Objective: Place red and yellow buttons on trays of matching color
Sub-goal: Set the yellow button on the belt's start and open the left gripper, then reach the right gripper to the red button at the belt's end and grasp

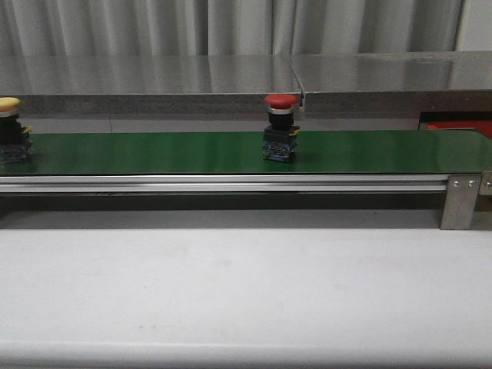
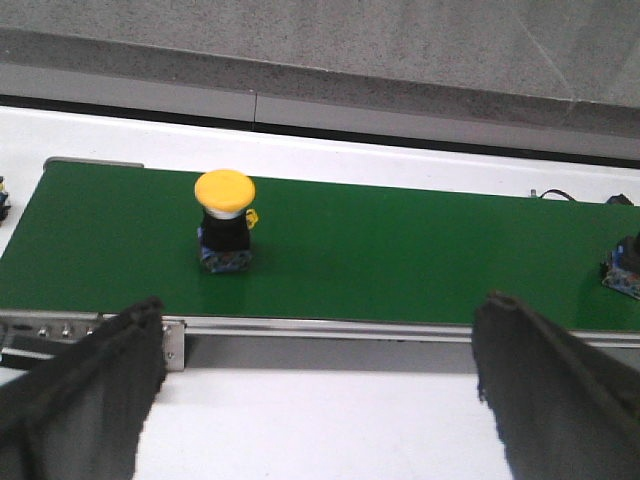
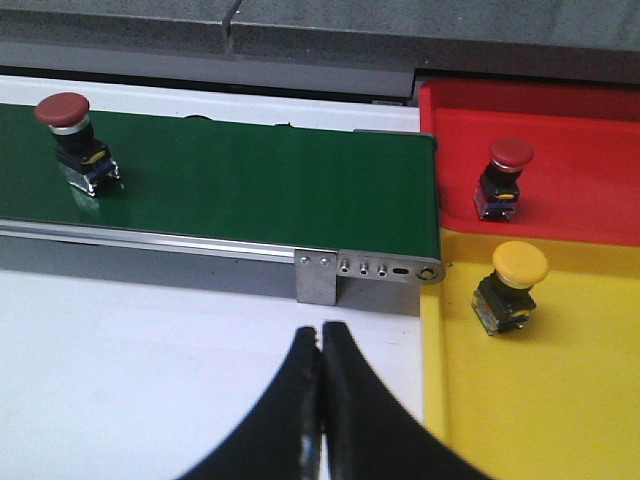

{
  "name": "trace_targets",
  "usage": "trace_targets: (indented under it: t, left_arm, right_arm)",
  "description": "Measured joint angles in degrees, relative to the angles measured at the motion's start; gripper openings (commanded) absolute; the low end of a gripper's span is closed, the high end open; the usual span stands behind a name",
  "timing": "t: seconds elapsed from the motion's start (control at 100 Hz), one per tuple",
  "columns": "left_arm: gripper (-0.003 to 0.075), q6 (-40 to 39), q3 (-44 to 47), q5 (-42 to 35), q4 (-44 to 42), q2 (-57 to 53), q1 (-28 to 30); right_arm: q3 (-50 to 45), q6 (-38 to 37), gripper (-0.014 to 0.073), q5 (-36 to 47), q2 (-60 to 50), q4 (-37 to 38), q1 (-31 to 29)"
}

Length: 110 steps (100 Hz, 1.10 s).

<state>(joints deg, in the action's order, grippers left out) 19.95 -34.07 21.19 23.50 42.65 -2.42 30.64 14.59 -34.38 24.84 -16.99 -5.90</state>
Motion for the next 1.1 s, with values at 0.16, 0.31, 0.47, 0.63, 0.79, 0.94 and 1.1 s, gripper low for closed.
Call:
trace_targets:
  t: [0.16,0.31,0.47,0.63,0.79,0.94,1.1]
  left_arm:
    - [0.0239,0.0,7.3,-0.4,0.8,-8.8,-0.1]
    - [-0.0015,0.0,10.7,-0.5,2.8,-12.2,-0.1]
    - [-0.0019,0.0,11.3,-0.9,3.6,-12.3,-0.1]
    - [-0.0019,0.0,11.3,-1.0,3.8,-12.3,-0.1]
    - [-0.0019,0.0,11.3,-1.0,3.8,-12.3,-0.1]
    - [-0.0019,0.0,11.3,-1.0,3.8,-12.3,-0.1]
    - [-0.0019,0.0,11.3,-1.0,3.8,-12.3,-0.1]
  right_arm:
    - [0.0,0.0,-0.0066,0.0,0.0,-0.3,0.0]
    - [0.0,0.0,-0.0039,0.0,0.0,-0.3,0.0]
    - [0.0,0.0,0.0289,-0.2,0.0,-0.4,0.0]
    - [0.0,0.0,0.0668,-0.4,0.0,-0.4,0.0]
    - [0.2,1.7,0.0625,-0.4,2.0,-0.4,0.0]
    - [3.4,3.5,0.0625,-0.4,9.3,-1.4,0.2]
    - [9.2,5.9,0.0625,0.0,21.2,-1.9,3.2]
